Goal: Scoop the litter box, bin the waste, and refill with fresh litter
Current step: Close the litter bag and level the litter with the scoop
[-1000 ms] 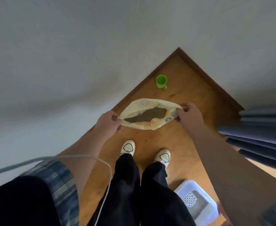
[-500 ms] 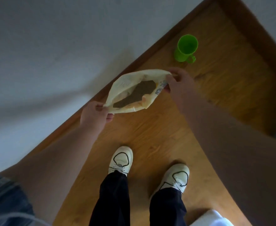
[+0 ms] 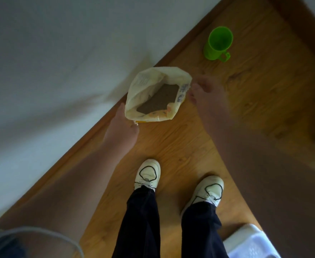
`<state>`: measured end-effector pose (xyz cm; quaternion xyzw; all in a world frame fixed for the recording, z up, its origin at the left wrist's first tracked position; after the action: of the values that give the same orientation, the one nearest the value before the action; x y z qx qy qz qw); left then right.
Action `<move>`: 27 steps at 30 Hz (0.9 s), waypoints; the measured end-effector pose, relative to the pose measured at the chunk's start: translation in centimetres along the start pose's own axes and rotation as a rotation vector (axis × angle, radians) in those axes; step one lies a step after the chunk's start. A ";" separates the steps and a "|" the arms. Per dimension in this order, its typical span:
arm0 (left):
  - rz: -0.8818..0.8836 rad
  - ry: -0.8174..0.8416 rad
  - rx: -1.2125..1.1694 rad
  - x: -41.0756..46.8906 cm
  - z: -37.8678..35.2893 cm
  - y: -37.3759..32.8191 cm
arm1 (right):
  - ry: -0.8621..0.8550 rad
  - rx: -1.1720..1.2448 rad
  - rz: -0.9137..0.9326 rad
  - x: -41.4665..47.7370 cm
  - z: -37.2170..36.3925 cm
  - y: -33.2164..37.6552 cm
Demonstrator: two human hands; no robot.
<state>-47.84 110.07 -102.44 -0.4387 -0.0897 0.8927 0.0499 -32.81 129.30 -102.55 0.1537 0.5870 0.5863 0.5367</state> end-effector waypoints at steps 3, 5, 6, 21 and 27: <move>-0.040 -0.002 0.024 -2.8 1.4 -1.5 | -0.026 -0.005 -0.038 -2.5 1.8 1.8; -0.077 -0.028 0.094 -4.2 2.3 -2.4 | -0.046 -0.006 -0.047 -4.2 3.3 3.2; -0.104 -0.050 0.135 -5.1 3.0 -3.0 | -0.063 0.005 -0.053 -5.0 4.1 4.0; -0.779 -0.169 0.441 -35.1 16.1 -17.6 | -0.291 -0.166 0.049 -27.8 20.7 26.9; -0.998 -0.054 0.529 -47.5 15.3 -17.5 | -0.507 -0.166 0.023 -40.7 25.1 27.1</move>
<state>-30.84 117.43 -52.96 -0.2926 -0.0609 0.7640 0.5718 -9.25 116.66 -54.46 0.2577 0.3818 0.5813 0.6708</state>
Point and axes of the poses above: each hand's wrist, its own x-axis towards the middle knuckle, its own z-axis out of the back of the hand, y = z × x, the point moved 4 cm from there along x, towards the middle knuckle, and after that the axes turned 15 degrees about z, right-handed, at the moved point
